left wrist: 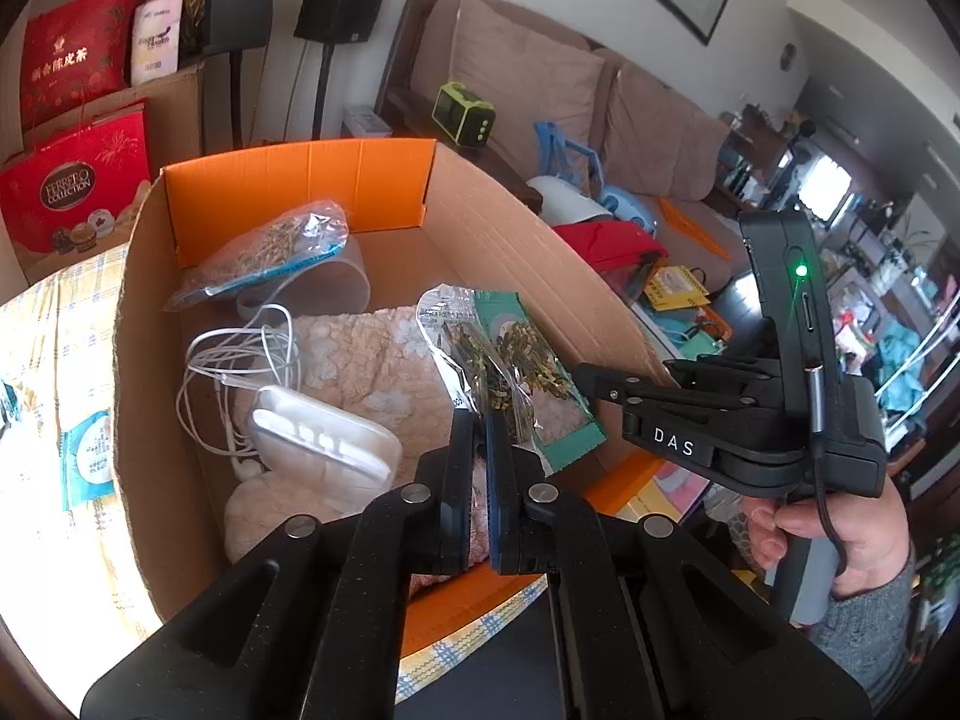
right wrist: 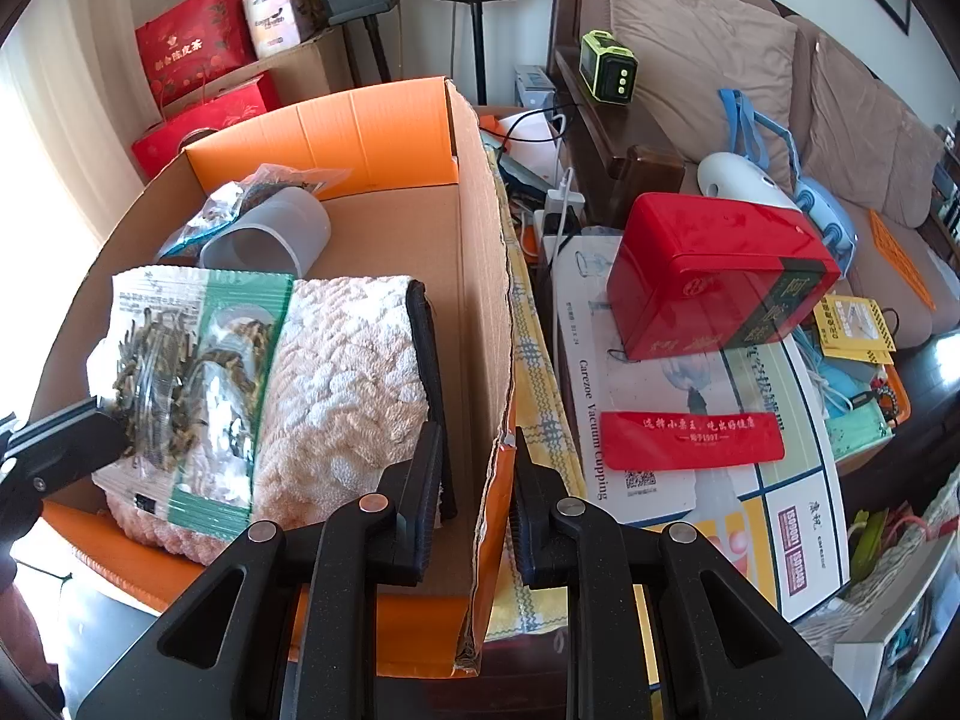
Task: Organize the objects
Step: 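Carry the herb bags into the box and release them on the plush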
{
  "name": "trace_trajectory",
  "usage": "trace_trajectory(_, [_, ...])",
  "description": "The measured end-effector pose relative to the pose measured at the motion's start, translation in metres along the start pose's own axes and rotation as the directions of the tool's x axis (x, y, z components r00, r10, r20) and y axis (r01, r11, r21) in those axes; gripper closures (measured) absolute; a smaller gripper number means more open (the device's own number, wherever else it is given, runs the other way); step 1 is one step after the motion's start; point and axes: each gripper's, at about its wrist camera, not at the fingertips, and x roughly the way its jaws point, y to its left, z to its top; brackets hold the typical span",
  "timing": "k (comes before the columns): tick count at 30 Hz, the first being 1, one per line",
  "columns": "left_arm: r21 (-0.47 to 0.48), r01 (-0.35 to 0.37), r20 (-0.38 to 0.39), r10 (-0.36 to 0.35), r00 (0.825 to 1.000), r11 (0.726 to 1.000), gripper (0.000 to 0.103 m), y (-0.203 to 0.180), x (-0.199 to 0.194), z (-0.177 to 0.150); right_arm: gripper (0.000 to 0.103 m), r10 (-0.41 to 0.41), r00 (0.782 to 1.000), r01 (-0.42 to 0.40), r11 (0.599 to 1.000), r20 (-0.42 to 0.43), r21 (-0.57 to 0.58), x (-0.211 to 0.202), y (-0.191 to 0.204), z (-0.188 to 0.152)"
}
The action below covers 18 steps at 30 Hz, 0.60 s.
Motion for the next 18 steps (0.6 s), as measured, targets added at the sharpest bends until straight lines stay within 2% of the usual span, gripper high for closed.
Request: trace_trajectory(18, [0.004, -0.006, -0.057, 0.006, 0.998, 1.0, 0.098, -0.01, 0.036, -0.004, 0.083, 0.002, 1.0, -0.002, 1.0, 0.0, 0.002, 0.0, 0.0, 0.0])
